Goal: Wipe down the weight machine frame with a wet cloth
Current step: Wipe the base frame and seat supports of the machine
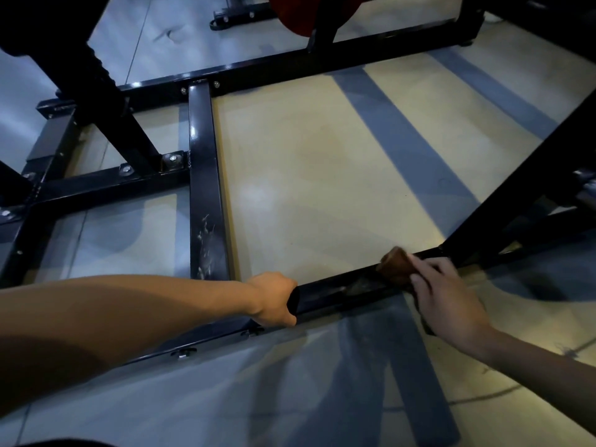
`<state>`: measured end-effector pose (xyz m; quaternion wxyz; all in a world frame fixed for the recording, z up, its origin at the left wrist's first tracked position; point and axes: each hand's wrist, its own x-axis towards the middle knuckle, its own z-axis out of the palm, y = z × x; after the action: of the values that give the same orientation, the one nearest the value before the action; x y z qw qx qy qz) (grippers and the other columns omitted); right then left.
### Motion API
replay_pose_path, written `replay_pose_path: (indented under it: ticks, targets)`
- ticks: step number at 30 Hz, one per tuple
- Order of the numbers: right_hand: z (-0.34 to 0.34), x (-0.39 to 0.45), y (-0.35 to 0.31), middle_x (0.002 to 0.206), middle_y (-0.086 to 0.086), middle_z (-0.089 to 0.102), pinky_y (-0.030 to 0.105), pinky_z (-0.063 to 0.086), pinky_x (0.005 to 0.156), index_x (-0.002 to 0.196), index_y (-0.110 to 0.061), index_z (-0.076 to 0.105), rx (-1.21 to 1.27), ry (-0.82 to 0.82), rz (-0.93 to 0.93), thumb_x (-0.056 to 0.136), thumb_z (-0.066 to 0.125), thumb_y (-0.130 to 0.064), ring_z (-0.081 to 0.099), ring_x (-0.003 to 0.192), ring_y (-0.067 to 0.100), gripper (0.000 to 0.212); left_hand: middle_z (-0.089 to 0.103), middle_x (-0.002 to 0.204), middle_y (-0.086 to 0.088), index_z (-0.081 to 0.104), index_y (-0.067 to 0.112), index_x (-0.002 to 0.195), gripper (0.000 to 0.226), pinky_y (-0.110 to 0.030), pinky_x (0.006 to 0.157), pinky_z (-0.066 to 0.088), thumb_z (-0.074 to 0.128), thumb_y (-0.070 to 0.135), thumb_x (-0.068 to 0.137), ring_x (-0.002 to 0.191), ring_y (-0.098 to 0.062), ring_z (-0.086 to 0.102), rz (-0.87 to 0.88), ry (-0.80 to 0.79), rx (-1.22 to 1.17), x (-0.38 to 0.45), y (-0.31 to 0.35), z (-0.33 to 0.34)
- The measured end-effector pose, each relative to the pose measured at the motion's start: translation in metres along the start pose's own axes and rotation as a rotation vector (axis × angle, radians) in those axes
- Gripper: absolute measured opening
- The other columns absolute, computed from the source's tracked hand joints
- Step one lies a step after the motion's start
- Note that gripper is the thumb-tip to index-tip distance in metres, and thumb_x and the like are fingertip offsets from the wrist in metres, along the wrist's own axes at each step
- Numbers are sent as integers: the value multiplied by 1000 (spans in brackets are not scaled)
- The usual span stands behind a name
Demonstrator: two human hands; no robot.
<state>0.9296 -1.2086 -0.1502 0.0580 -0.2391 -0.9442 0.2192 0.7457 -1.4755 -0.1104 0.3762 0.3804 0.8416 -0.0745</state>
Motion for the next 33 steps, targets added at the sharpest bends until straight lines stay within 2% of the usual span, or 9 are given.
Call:
replay_pose_path:
  ticks: [4,7,11,16,20,24,27,29,33]
  targets:
    - [4,-1,-8,128,5,46,42,52,88,149,-20,53,86,23,137,104,51,-29,64,100,35,46,62,98,-3,55,19,101,29,-33,68,50,71,40,89,90,-25,61,3,-9,-15,0,0,-2]
    - [14,-11,-37,131,1,43,39,53,83,152,-20,49,55,-97,-63,102,57,-33,67,96,31,52,61,95,-2,54,20,100,29,-32,66,49,72,39,88,89,-24,61,-2,-6,-22,1,0,0]
    - [7,-17,-61,145,-10,27,33,47,78,160,-35,25,-199,-400,-307,106,44,-46,62,109,21,58,63,98,-4,56,17,103,31,-33,66,49,71,39,88,90,-25,62,-12,0,-17,0,1,-1]
    - [4,5,-3,131,-10,40,41,57,66,152,-32,45,-200,-103,-146,97,32,-57,69,86,26,61,69,105,-8,64,13,109,30,-33,70,52,71,36,90,91,-27,63,9,-13,-29,-6,7,-6]
    - [12,8,-8,127,-4,39,43,56,68,152,-23,44,-122,-88,-19,96,31,-57,65,80,31,67,69,102,-10,65,11,107,31,-36,71,55,71,37,90,90,-28,65,4,-12,-10,-6,4,-6]
    - [11,-14,-45,130,1,41,33,48,60,154,-17,43,-219,-165,-285,102,40,-45,66,71,26,59,68,101,-9,62,12,105,31,-34,67,51,71,37,89,90,-28,64,-4,4,-13,-5,4,-4]
    - [16,-20,-47,133,-6,43,30,38,54,152,-29,42,-297,-271,-477,103,51,-42,65,68,20,51,65,99,-8,60,14,104,31,-34,67,49,71,38,89,90,-29,63,-2,13,-2,-5,4,-4]
    - [13,-7,-28,132,-10,41,32,46,57,150,-34,42,-253,-180,-417,101,47,-42,66,70,23,50,66,100,-8,59,14,104,32,-35,68,51,72,39,89,91,-29,64,-5,9,-1,-5,3,-4]
    - [-8,20,6,126,-3,43,44,54,78,140,-27,56,-73,21,30,101,48,-35,65,84,38,41,66,103,-9,59,14,107,34,-37,71,52,71,40,91,94,-29,63,4,-9,-4,-6,2,-5]
